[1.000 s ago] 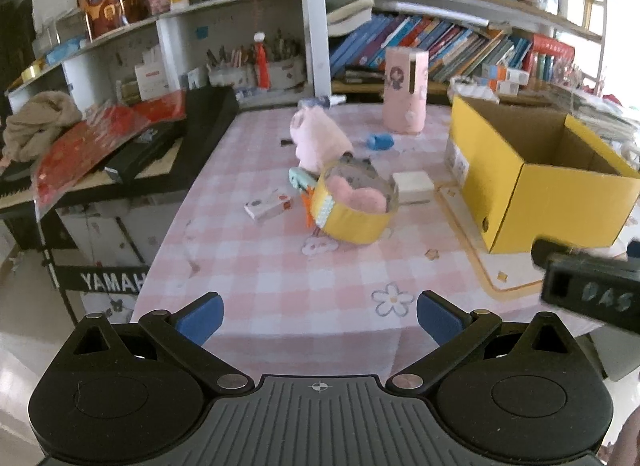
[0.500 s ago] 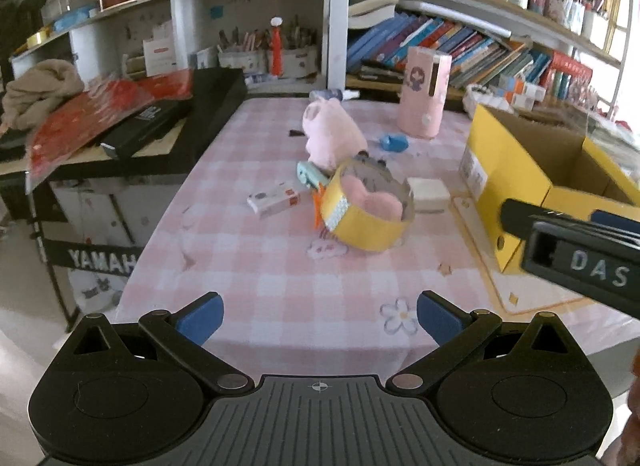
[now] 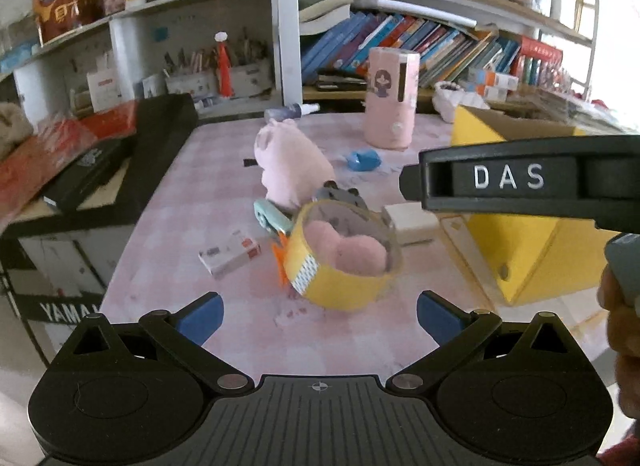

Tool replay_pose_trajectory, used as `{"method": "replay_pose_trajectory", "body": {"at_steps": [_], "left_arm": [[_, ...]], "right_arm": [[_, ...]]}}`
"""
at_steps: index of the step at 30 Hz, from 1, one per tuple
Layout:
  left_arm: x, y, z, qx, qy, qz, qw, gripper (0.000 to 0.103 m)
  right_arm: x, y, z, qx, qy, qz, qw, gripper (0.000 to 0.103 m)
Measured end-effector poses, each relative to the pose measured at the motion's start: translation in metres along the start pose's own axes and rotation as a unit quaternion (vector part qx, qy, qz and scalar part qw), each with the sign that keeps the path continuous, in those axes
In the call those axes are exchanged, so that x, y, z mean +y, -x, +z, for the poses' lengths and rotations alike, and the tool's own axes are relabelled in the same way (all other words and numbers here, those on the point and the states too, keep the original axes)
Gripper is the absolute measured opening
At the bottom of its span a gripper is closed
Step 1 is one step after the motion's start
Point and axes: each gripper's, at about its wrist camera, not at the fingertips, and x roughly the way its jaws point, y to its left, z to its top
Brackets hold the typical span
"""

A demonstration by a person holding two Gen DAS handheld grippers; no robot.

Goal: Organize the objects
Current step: 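Grasp the tape roll with the left tool while the right tool grasps the pink plush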

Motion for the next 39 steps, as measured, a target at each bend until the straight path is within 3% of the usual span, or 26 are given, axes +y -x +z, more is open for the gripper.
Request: {"method": "replay_pose_trajectory", "body": {"at_steps": [8, 10, 17, 24, 26, 28, 30, 33, 39], "left_arm": [[-0.015, -0.038, 0.017, 0.006, -0.047, -0.003, 0.9989, 0.103], [-0.021, -0.046, 0.018, 0.008, -0.064, 0.004, 0.9979, 0.103], [-0.033, -0.072, 0.022, 0.017, -0.104, 0.018, 0.9942, 0.103], [-0.034, -0.085, 0.027, 0.014, -0.113, 0.007, 0.9935, 0.094], [-0.029, -0.081, 0.030, 0.009, -0.093, -0.009, 0.9956, 0.094], [-0.015, -0.069, 0.035, -0.009, -0.041, -0.040, 0.9983, 0.094], [-0.002, -0.055, 0.040, -0.039, -0.002, -0.046, 0.9982, 0.094], [0.014, -0.040, 0.043, -0.063, 0.027, -0.020, 0.9975, 0.094], [0.052, -0.019, 0.033, -0.064, 0.105, 0.060, 0.9906, 0.094]], "right_arm": [[-0.014, -0.047, 0.009, 0.060, -0.010, 0.017, 0.998, 0.075], [-0.021, -0.059, 0.010, 0.076, -0.017, 0.014, 0.997, 0.066], [-0.041, -0.080, 0.012, 0.084, -0.023, -0.071, 0.994, 0.069], [-0.051, -0.082, 0.019, 0.073, -0.016, -0.046, 0.996, 0.073], [-0.051, -0.082, 0.020, 0.067, -0.006, -0.045, 0.997, 0.073], [-0.050, -0.082, 0.022, 0.060, -0.003, -0.045, 0.997, 0.074], [-0.049, -0.082, 0.025, 0.050, -0.003, -0.044, 0.998, 0.076], [-0.047, -0.083, 0.028, 0.037, -0.008, -0.045, 0.998, 0.081], [-0.036, -0.092, 0.027, 0.042, 0.002, -0.035, 0.998, 0.083]]}}
